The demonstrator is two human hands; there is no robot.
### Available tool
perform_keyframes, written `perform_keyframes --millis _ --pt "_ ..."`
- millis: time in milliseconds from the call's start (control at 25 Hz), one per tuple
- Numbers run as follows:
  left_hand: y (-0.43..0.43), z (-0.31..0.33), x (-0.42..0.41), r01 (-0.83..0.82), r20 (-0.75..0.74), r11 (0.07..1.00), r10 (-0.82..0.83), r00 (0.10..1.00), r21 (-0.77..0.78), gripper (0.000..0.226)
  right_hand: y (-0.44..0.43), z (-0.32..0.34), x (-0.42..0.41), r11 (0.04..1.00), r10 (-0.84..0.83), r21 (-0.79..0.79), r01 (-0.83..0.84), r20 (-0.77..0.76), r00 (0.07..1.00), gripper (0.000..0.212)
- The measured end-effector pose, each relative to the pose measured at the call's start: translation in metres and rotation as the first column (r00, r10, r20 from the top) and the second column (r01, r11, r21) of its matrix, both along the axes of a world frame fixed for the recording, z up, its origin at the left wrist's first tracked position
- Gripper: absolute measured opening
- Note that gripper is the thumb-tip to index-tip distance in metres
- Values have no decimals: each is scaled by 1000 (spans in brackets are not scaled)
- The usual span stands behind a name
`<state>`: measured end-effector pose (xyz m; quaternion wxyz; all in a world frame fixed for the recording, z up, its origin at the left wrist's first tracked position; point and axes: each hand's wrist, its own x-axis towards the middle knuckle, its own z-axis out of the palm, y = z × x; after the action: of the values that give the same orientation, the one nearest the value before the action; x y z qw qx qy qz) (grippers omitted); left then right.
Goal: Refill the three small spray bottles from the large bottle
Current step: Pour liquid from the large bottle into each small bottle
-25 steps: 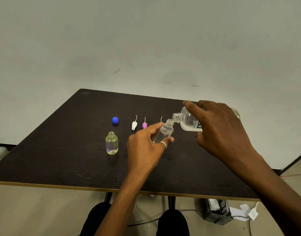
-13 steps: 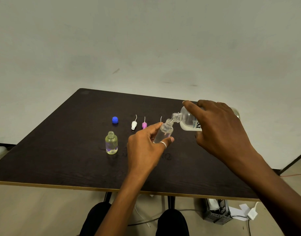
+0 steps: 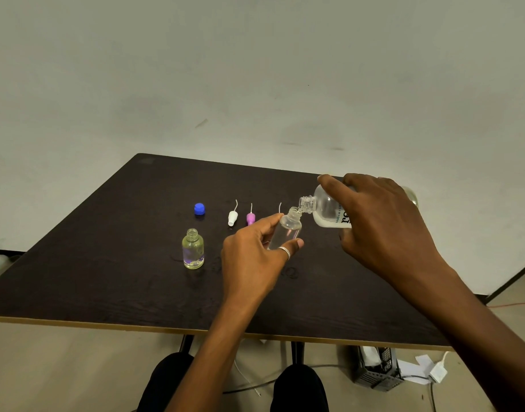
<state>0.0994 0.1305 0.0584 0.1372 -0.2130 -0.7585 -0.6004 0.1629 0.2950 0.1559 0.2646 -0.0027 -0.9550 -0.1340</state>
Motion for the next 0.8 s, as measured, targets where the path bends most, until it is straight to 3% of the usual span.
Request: perform_keyframes --millis 520,800 --pt "1 0 2 25 -11 999 -24 1000 29 45 -2 3 1 1000 6 7 -6 1 1000 80" --pt "0 3 4 27 -17 999 -26 1000 43 41 -2 0 4 997 8 -72 -8 -5 1000 79"
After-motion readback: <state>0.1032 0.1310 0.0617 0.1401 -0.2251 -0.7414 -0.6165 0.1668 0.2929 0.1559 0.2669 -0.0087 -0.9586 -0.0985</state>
